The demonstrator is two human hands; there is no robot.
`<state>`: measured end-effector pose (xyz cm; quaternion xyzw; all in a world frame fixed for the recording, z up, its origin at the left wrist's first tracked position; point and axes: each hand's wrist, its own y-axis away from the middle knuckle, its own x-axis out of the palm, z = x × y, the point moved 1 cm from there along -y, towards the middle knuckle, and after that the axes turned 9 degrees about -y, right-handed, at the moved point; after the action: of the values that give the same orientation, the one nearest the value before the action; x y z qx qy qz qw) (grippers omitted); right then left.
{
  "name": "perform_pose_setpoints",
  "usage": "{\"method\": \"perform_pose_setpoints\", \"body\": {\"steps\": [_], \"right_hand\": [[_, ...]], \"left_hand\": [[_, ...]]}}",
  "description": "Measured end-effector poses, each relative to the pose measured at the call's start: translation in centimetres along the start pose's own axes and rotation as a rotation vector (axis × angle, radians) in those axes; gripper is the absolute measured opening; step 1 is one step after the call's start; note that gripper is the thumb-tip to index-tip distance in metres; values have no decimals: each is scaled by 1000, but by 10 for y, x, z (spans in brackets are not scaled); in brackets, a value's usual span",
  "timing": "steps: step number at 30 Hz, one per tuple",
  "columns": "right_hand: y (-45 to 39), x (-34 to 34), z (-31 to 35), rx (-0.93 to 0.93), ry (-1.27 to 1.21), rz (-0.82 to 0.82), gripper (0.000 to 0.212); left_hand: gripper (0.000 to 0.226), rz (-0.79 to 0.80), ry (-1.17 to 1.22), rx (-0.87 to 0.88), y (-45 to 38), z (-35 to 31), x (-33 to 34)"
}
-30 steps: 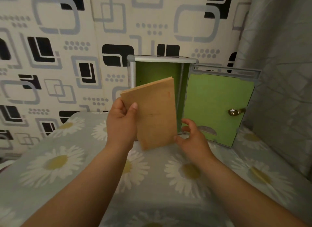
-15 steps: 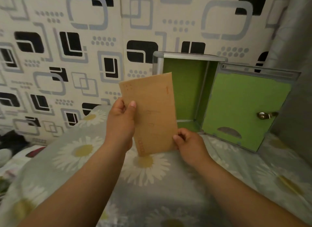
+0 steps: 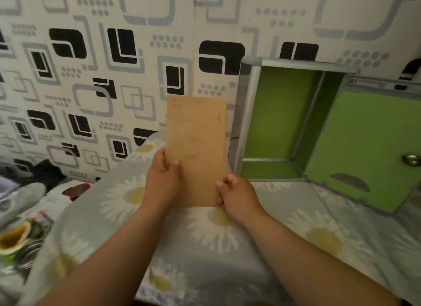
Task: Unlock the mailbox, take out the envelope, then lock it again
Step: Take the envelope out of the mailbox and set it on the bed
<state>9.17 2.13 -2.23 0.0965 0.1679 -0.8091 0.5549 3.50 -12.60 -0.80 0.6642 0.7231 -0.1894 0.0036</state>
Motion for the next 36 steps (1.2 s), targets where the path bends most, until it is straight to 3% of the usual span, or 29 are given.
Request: {"method": "perform_pose_setpoints", "body": {"steps": [2, 4, 6, 10, 21, 28, 36], "right_hand": [[-2, 5, 2, -75, 124, 7, 15], [-2, 8, 2, -135, 211, 12, 29], [-4, 10, 2, -133, 263, 5, 36], [-8, 13, -1, -111, 401, 3, 29], [-17, 16, -9, -48, 540, 11, 24], [-16, 15, -8, -33, 513, 16, 29], [-8, -2, -8, 86, 178, 52, 39]], "left_hand": [[45, -1, -64, -26, -5, 5, -1], [49, 35, -154, -55, -12, 7, -1], [46, 107, -272, -85, -20, 8, 0], [40, 204, -454, -116, -33, 10, 1], [26, 231, -943, 4, -34, 32, 11], [38, 202, -927, 2, -30, 33, 11], [39, 87, -730, -17, -22, 25, 6]]}}
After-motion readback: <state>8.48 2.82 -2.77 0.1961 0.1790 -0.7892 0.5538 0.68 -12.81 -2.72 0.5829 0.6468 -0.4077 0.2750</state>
